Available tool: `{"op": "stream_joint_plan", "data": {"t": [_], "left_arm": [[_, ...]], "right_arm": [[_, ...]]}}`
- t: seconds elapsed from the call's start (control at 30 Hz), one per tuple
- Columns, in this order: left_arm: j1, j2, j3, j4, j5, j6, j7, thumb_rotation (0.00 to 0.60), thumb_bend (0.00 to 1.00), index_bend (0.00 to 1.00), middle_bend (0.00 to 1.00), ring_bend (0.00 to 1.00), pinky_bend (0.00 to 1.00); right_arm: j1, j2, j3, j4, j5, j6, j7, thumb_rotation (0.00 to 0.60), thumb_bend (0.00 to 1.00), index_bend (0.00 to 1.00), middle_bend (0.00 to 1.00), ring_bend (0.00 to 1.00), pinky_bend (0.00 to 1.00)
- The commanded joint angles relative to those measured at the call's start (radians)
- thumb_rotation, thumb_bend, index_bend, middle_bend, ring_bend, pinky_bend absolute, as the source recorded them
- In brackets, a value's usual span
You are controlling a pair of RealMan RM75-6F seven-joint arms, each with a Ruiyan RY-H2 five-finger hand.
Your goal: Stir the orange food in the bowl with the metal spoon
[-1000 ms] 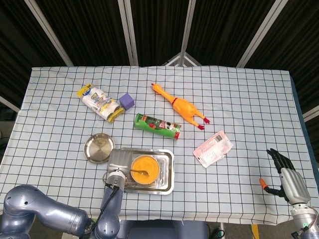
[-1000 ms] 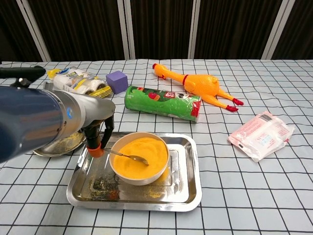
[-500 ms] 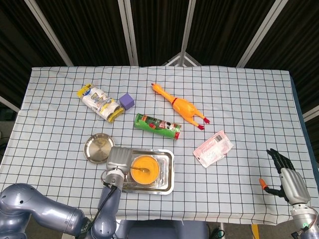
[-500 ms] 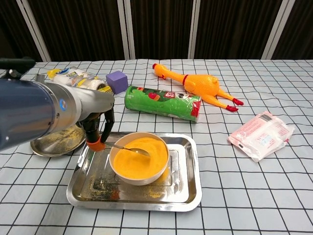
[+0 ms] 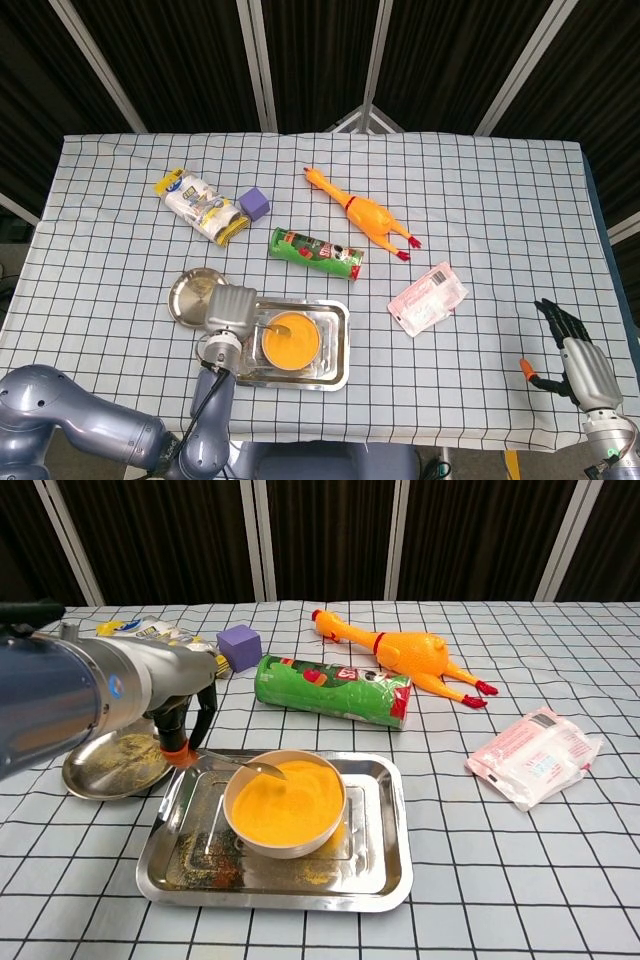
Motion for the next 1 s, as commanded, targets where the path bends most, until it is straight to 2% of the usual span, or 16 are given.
{"op": "stream_joint_plan", "data": {"t": [0.03,0.53,0.8,1.0], "left_arm": [[-0.003,-0.008,0.006,0.015,0.005,-0.007,-0.007,0.600,0.77,0.86,1.00,1.00,1.00],[-0.019,-0.058,0.022,0.064,0.007,-0.015,-0.006,0.600,0.77,0.86,1.00,1.00,1.00],[-0.007,-0.045,0.026,0.008,-0.019,-0.012,-0.003,0.600,0.77,0.86,1.00,1.00,1.00],[0.008,-0.018,0.050,-0.043,-0.010,-0.002,-0.008,0.600,0.77,0.86,1.00,1.00,1.00]], "right_arm": [[0.000,0.000,0.000,0.000,0.000,0.000,0.000,0.600,0.40,0.00,0.00,0.00,0.00],[0.002,0.004,-0.002,-0.002,0.000,-0.006,0.005,0.600,0.40,0.00,0.00,0.00,0.00],[0.002,0.005,-0.001,-0.003,0.002,-0.008,0.008,0.600,0.40,0.00,0.00,0.00,0.00],[0.003,0.004,-0.002,-0.006,0.001,-0.009,0.002,0.600,0.40,0.00,0.00,0.00,0.00]]}}
